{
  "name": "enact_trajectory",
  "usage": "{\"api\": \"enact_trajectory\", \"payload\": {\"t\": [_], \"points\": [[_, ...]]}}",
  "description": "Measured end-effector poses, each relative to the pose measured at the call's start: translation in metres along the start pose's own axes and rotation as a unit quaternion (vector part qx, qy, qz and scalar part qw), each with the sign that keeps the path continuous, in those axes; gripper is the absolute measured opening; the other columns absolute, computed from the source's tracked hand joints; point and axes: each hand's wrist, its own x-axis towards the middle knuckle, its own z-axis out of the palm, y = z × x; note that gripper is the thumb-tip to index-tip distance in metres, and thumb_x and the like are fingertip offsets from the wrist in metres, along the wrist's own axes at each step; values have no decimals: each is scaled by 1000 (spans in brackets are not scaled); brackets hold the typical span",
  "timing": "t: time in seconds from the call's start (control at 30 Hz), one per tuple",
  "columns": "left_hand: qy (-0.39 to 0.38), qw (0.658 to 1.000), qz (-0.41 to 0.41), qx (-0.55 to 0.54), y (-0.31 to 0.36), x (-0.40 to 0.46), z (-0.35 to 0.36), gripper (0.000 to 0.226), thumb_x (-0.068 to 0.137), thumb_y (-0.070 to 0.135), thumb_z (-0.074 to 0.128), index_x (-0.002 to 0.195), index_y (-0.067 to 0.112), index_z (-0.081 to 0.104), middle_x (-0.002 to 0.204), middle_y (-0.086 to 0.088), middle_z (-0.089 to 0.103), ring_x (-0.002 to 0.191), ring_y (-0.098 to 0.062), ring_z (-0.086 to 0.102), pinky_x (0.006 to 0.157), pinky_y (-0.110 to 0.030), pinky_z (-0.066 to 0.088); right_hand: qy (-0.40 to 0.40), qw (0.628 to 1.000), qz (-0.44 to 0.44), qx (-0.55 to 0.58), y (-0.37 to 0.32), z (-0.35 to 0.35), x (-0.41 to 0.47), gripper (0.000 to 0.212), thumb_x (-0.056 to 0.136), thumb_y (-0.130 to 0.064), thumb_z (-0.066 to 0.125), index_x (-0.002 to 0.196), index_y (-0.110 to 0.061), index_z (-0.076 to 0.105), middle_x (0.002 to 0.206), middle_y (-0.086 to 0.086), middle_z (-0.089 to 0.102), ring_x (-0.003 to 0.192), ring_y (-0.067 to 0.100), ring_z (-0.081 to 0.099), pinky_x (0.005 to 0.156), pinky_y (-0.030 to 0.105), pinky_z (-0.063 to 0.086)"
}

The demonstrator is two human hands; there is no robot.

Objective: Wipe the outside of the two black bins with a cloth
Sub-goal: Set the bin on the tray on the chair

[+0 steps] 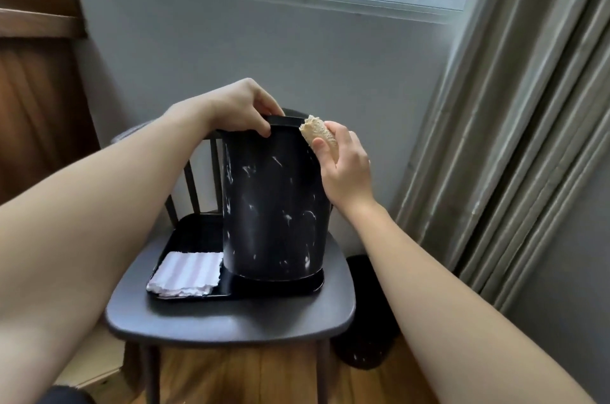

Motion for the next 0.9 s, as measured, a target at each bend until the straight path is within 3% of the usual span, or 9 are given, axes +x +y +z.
{"api": "enact_trajectory", "payload": {"t": [0.1,0.23,0.37,0.57,0.7,0.77,0.9], "points": [[-3,1000,-10,-7,-19,16,-3,38,80,-4,71,106,23,80,100,-1,79,96,-19,75,97,-42,58,-17,999,-20,-18,7,13,11,35,101,-41,50,133,-29,56,101,-5,52,87,9,50,73,8,32],[0,1000,-16,-21,-39,30,-12,43,80,0,75,101,38,77,106,-1,77,84,-3,71,89,-33,59,-17,999,-50,-13,10,30,17,37,100,-37,54,135,-27,56,106,-2,58,96,16,57,82,24,40],[-27,999,-9,-35,-47,32,-14,54,83,-4,65,100,46,75,101,4,79,86,-17,76,76,-32,62,-8,995,-102,-12,6,44,14,36,97,-31,59,130,-16,58,118,1,63,108,19,59,89,30,45],[-23,997,23,-66,-48,27,1,52,83,-2,59,112,38,76,102,9,78,96,-17,75,87,-35,61,5,985,-167,-53,-4,53,11,31,94,-26,66,122,-11,68,101,10,49,87,22,52,75,32,49],[-12,998,42,-34,-46,26,6,51,87,4,64,118,44,70,118,18,71,112,-4,64,99,-24,49,30,980,-179,-80,-7,46,26,30,92,-28,69,119,-13,70,96,11,51,88,28,53,78,34,48],[1,999,52,-5,-47,28,9,43,91,10,66,125,36,68,113,18,68,109,-6,61,94,-21,45,26,979,-181,-88,-6,44,29,30,92,-28,68,116,-10,69,97,10,57,90,28,54,78,37,48],[8,998,61,-3,-49,29,11,22,94,15,70,110,30,68,95,14,68,88,-8,62,78,-17,45,28,978,-190,-80,-4,42,21,27,92,-27,69,114,-12,72,91,10,56,87,27,53,76,37,49]]}}
